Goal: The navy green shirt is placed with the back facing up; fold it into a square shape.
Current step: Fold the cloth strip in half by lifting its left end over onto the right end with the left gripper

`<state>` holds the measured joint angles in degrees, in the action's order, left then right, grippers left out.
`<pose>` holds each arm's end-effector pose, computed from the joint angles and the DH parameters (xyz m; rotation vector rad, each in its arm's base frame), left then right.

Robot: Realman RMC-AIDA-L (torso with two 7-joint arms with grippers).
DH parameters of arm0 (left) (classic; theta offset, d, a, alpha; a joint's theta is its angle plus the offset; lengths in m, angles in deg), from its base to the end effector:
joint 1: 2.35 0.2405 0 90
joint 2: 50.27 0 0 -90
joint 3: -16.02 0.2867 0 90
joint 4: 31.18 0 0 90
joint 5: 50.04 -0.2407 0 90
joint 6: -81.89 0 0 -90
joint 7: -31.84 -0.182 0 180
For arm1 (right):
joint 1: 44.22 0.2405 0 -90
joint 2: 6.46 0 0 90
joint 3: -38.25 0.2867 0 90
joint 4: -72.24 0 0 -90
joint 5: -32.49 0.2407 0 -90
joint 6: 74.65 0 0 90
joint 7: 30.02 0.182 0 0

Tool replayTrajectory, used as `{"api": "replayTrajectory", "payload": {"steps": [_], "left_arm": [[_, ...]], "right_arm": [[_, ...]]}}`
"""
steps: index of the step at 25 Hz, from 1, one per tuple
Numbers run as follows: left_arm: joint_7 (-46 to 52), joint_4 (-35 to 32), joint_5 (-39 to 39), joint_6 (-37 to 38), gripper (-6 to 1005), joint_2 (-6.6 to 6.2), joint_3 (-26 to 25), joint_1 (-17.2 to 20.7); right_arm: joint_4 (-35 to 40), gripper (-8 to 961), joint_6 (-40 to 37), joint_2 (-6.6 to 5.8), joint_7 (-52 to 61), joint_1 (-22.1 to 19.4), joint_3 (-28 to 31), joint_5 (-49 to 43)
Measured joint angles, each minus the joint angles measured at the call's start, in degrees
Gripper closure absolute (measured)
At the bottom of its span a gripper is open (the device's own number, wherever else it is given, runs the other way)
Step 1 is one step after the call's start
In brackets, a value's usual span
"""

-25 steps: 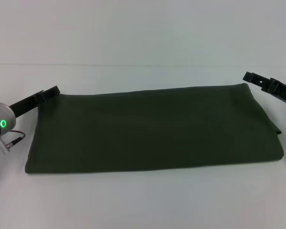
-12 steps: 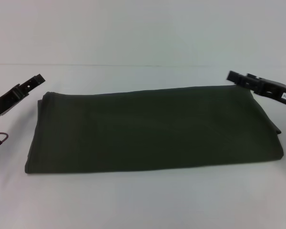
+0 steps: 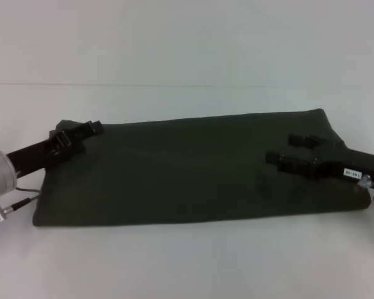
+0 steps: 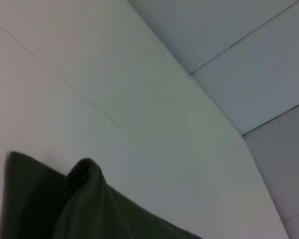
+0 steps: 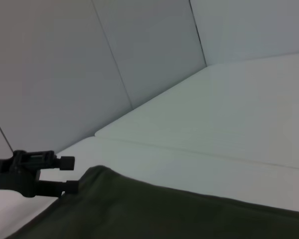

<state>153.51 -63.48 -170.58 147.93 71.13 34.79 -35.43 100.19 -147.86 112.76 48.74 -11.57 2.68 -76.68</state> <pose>-0.3564 0.4311 -0.0322 -1.7926 -1.7480 -0.9157 0.3110 0.4183 -0.0609 -2.4336 0.8471 0.7185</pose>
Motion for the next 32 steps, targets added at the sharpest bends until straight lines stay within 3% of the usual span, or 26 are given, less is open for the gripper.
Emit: {"api": "replayTrajectory", "payload": {"steps": [10, 21, 26, 32], "left_arm": [[0.35, 0.76, -4.07, -8.83, 172, -0.28, 1.53, -0.76], [0.39, -1.00, -5.17, -11.16, 159, -0.34, 1.00, -0.41], [0.13, -3.03, -5.04, -7.39, 149, -0.55, 0.90, 0.19], [4.80, -7.41, -7.09, 2.28, 137, -2.29, -0.02, 1.83]], "right_arm": [[0.04, 53, 0.86, 0.09, -1.48, -0.92, -0.38, 0.01], [0.09, 54, 1.03, 0.13, -1.48, -0.47, -0.37, 0.01], [0.13, 54, 1.22, -0.13, -2.03, -0.86, -0.85, 0.01], [2.30, 53, -0.89, -0.19, -8.43, -2.41, -6.03, 0.02]]}}
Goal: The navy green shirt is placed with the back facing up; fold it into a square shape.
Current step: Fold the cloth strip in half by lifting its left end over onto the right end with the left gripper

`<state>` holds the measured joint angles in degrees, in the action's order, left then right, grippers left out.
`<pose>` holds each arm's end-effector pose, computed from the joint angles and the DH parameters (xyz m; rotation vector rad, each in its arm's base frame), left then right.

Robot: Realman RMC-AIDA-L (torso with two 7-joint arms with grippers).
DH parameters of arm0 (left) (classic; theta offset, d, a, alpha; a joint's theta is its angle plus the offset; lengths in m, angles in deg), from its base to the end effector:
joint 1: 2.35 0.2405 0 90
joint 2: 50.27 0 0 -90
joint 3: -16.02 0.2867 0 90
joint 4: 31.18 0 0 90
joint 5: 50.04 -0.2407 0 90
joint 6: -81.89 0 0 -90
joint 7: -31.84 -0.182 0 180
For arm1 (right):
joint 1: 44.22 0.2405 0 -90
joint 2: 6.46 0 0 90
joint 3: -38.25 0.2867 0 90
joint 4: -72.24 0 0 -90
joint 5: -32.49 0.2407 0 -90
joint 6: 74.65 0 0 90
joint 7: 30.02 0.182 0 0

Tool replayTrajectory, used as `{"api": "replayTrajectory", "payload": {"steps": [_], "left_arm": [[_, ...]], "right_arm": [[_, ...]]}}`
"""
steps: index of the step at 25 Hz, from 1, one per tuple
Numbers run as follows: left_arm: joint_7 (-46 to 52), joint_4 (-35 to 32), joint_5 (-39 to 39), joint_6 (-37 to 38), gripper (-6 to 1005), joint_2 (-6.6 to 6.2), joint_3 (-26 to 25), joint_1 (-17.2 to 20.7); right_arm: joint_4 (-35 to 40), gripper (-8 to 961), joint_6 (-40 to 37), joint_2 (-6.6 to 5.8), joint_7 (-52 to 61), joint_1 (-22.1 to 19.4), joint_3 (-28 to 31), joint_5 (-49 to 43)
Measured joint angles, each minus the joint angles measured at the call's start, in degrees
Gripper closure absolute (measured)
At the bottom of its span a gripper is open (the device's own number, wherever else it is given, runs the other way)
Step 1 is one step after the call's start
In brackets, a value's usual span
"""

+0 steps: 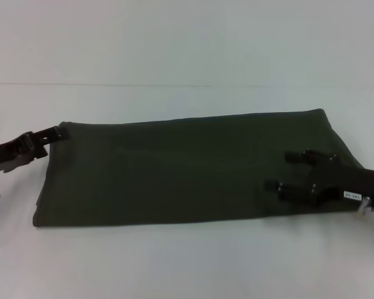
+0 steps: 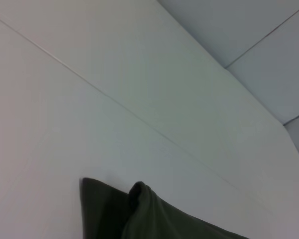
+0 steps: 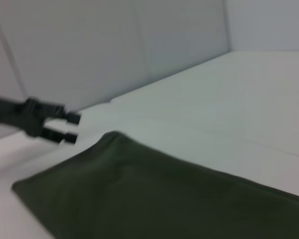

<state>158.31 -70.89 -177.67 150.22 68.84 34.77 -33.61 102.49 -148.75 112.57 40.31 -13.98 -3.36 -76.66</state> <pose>-0.3832 0.4251 0.0131 -1.7817 -1.7054 -0.7579 0.3177 0.4027 -0.0672 -2.5485 0.6148 0.5878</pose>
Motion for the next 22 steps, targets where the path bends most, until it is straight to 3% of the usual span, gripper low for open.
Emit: {"api": "replayTrajectory", "payload": {"steps": [8, 22], "left_arm": [[6.11, -3.72, -8.71, 6.19, 128, -1.52, -3.61, 0.23], [5.62, -2.13, -9.11, 1.56, 129, -1.28, -2.15, -0.39]], "right_arm": [[2.26, 54, -1.00, 0.88, -9.96, -1.33, -4.87, 0.01], [1.67, 53, -0.83, 0.93, -10.25, -0.88, -5.06, 0.20]]}}
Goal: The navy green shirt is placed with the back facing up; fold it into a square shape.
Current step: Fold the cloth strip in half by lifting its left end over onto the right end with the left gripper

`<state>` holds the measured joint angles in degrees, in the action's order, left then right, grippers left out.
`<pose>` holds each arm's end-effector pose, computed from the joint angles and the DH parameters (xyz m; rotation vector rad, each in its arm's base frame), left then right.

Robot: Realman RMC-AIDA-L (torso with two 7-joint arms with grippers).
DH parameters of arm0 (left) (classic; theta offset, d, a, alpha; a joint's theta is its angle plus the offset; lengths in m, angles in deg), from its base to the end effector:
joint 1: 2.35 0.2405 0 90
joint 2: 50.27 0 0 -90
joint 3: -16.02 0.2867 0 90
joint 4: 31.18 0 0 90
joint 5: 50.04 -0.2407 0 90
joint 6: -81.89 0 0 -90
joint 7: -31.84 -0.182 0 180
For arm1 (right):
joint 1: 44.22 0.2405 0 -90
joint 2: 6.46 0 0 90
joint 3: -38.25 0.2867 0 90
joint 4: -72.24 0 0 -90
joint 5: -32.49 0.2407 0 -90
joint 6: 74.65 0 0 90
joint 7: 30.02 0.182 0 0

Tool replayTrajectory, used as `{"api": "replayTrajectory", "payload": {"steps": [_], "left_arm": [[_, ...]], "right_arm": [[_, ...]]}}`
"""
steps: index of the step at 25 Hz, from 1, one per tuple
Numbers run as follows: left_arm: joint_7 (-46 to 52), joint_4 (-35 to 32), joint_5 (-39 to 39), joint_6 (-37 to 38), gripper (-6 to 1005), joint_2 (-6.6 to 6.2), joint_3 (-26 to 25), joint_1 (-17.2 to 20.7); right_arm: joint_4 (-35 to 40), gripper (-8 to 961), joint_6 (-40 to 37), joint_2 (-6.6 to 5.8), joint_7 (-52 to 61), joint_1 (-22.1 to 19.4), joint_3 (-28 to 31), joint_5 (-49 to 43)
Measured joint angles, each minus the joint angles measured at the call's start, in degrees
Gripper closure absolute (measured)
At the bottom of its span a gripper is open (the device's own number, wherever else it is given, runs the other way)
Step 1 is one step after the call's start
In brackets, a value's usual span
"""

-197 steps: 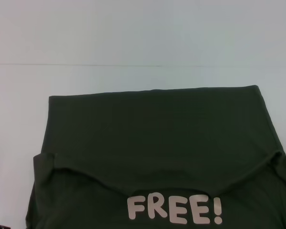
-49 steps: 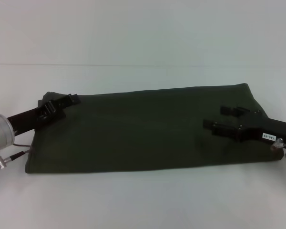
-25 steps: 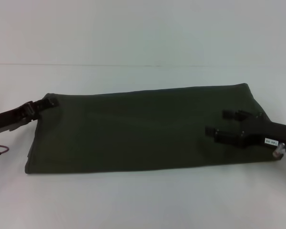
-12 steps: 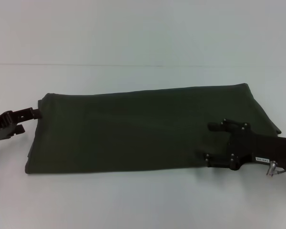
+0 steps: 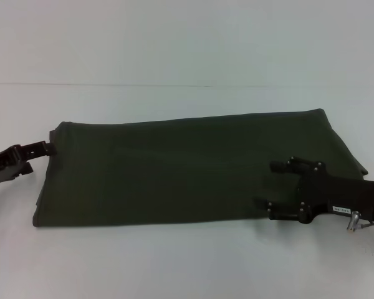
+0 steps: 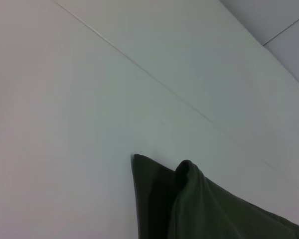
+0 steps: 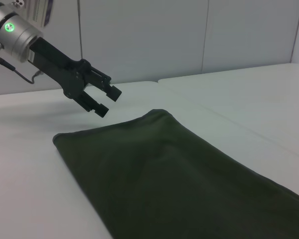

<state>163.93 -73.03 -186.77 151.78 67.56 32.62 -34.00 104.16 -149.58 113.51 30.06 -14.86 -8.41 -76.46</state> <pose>-0.4015 0.4162 0.0258 -1.7438 -1.7793 -0.6198 0.3093 0.3915 -0.0829 -2.6494 0.3254 0.5053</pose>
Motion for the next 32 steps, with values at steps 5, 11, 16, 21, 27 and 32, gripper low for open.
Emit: {"api": "replayTrajectory", "payload": {"steps": [5, 11, 16, 21, 27, 32], "left_arm": [[-0.50, 0.92, -0.03, -1.62, 128, -0.06, 0.66, -0.15], [-0.61, 1.97, -0.06, -3.99, 128, 0.06, 1.30, -0.17], [-0.78, 2.80, -0.11, -5.29, 129, 0.16, 1.43, -0.16], [-1.26, 3.52, -0.11, -6.07, 129, 0.18, 1.50, -0.17], [-1.47, 3.76, -0.11, -6.20, 129, 0.20, 1.50, -0.25], [-1.62, 4.25, -0.11, -6.45, 128, 0.21, 1.51, -0.41]], "right_arm": [[-0.03, 53, 0.10, 0.05, -0.03, 0.00, 0.00, 0.00], [-0.03, 54, 0.19, 0.08, -0.05, 0.00, 0.00, 0.02], [-0.02, 54, 0.32, 0.08, -0.05, 0.00, 0.00, 0.05], [-0.02, 53, 0.34, 0.08, -0.05, 0.00, 0.00, 0.06], [-0.02, 53, 0.99, 0.13, -0.05, 0.00, 0.00, 0.13], [-0.09, 54, 1.01, 0.18, -0.05, 0.05, 0.00, 0.15]]}}
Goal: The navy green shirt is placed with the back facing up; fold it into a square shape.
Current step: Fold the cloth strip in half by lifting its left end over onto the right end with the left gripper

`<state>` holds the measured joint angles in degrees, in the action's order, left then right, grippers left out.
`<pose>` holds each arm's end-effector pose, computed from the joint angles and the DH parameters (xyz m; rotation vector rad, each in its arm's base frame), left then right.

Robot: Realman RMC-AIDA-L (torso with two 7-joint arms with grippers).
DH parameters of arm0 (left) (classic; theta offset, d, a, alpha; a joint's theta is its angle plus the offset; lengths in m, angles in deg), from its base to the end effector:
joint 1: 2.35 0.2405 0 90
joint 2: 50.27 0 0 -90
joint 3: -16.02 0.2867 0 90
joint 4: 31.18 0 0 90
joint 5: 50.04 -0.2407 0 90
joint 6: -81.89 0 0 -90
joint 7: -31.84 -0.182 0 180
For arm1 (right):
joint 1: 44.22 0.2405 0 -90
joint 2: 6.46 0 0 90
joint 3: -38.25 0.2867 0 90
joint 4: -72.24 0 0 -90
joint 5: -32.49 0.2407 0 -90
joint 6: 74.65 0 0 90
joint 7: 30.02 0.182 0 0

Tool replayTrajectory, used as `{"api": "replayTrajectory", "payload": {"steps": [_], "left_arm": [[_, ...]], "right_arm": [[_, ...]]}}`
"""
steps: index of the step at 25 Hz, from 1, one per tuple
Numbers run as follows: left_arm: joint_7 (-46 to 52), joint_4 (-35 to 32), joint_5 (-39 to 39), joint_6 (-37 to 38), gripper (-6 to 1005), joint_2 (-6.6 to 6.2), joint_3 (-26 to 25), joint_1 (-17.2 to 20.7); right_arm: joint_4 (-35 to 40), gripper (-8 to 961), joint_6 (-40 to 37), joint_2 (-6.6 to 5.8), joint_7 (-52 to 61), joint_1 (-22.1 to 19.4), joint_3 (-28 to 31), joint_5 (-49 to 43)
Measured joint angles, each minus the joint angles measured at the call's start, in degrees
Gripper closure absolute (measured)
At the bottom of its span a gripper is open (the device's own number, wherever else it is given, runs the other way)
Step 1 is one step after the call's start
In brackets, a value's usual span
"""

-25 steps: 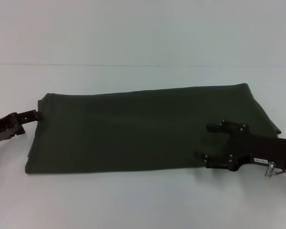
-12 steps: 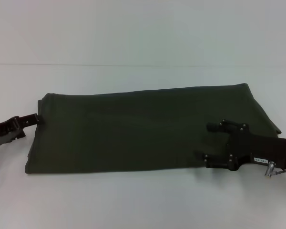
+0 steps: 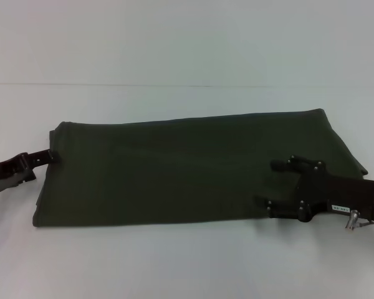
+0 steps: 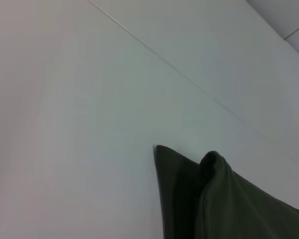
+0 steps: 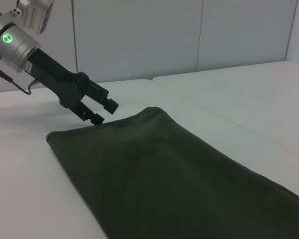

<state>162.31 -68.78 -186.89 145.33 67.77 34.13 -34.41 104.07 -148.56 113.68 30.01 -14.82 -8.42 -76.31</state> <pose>-0.4115 0.4201 0.0071 -1.7117 -1.7731 -0.5687 0.3103 0.3935 -0.0840 -2.6375 0.3322 0.4957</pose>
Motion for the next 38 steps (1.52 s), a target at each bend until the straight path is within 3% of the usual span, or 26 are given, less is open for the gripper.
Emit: {"api": "replayTrajectory", "payload": {"steps": [38], "left_arm": [[-0.13, 2.09, 0.54, -1.66, 129, 0.49, 1.67, -0.97]], "right_arm": [[-0.11, 53, 0.10, -0.01, 0.13, 0.12, 0.00, -0.01]]}}
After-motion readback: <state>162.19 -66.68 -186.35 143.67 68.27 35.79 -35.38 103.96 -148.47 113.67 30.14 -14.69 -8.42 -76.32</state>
